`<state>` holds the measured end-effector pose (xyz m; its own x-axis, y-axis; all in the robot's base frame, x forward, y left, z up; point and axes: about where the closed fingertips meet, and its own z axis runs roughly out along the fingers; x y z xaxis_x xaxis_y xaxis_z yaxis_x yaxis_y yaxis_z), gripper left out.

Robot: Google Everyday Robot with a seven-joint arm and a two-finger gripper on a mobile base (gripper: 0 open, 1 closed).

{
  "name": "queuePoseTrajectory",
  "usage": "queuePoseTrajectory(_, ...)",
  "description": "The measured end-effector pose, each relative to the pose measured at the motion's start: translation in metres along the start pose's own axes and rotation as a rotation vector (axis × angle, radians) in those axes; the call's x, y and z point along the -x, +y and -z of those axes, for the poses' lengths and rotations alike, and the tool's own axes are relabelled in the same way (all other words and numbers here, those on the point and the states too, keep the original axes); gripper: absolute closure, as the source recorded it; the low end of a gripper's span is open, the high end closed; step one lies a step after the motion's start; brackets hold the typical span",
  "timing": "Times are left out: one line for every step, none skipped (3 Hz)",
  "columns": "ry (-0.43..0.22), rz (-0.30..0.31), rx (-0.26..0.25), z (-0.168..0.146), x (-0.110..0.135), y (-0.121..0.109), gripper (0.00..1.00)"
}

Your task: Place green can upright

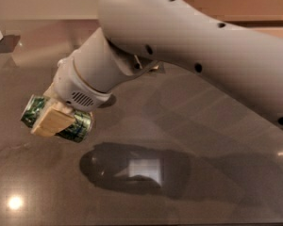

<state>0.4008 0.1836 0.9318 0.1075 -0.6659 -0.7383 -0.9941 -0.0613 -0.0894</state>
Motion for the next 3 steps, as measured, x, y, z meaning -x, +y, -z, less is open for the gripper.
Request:
queuePoseTrajectory(-0.141,-0.001,-0.01,0.018,-0.013,-0.016,1.0)
queuePoseTrajectory(-0.278,0.009,-0.036,0.032,-0.025,-0.026,1.0)
queuePoseTrajectory(-0.424,0.0,-0.086,0.045,-0.036,-0.031,1.0)
